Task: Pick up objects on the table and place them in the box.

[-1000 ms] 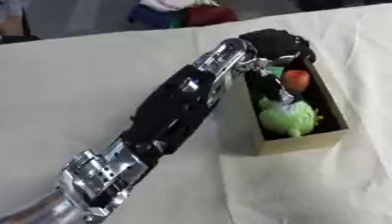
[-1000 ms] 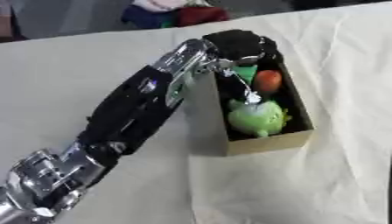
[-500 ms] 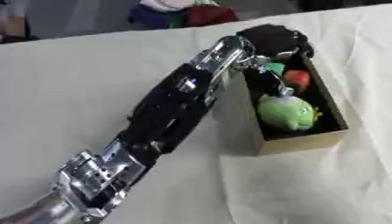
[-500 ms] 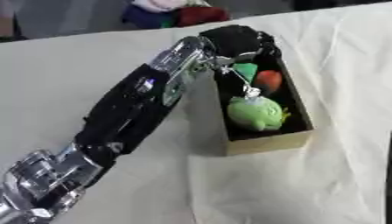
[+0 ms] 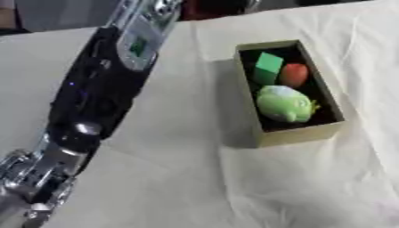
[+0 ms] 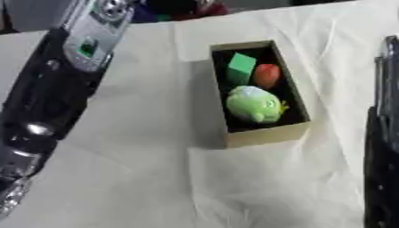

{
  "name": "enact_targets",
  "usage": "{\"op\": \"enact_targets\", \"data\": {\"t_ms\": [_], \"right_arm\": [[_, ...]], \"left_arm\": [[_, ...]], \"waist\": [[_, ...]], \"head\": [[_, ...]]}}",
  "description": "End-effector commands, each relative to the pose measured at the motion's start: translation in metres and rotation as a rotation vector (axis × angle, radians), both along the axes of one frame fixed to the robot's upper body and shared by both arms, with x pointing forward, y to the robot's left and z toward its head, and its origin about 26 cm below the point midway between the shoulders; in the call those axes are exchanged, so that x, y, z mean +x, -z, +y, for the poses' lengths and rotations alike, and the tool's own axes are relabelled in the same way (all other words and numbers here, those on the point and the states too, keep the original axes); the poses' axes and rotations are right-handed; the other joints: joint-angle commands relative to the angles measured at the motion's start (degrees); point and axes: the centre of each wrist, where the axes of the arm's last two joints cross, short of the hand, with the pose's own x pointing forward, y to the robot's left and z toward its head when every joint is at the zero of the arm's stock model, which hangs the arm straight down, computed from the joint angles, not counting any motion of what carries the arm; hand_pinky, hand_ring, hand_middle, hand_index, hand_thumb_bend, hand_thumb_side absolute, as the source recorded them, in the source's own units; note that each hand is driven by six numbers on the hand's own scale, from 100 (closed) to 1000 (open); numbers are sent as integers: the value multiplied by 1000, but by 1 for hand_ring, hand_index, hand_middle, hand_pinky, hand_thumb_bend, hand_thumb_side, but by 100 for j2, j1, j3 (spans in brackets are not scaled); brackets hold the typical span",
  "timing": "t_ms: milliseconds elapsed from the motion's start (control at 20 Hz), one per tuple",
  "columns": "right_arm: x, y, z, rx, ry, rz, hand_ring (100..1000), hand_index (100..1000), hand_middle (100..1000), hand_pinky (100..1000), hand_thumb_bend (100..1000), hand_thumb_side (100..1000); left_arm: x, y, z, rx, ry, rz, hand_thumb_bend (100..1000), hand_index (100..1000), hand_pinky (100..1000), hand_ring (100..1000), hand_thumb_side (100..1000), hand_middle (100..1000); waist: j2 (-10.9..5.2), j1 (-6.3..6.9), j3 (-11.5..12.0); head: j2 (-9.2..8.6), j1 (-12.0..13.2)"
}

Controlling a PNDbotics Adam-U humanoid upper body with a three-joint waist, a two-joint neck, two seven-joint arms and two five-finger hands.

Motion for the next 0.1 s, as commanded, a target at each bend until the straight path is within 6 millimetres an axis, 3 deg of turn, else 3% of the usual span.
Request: {"op": "enact_targets", "data": {"t_ms": [50,100], "right_arm": [[-3,-8,-2,-4,15,-37,778,788,686,832,100,1000],[-3,-7,-2,-5,15,-38,778,788,686,832,100,1000]], "left_arm": [[-33,-27,34,-205,20,-80,100,864,656,686,704,737],[-40,-29,42,-263,20,-92,100,867,660,689,709,739]], "waist": [[-165,-80,71],[-177,-102,111]], "head": [[53,-79],[57,-94]]}}
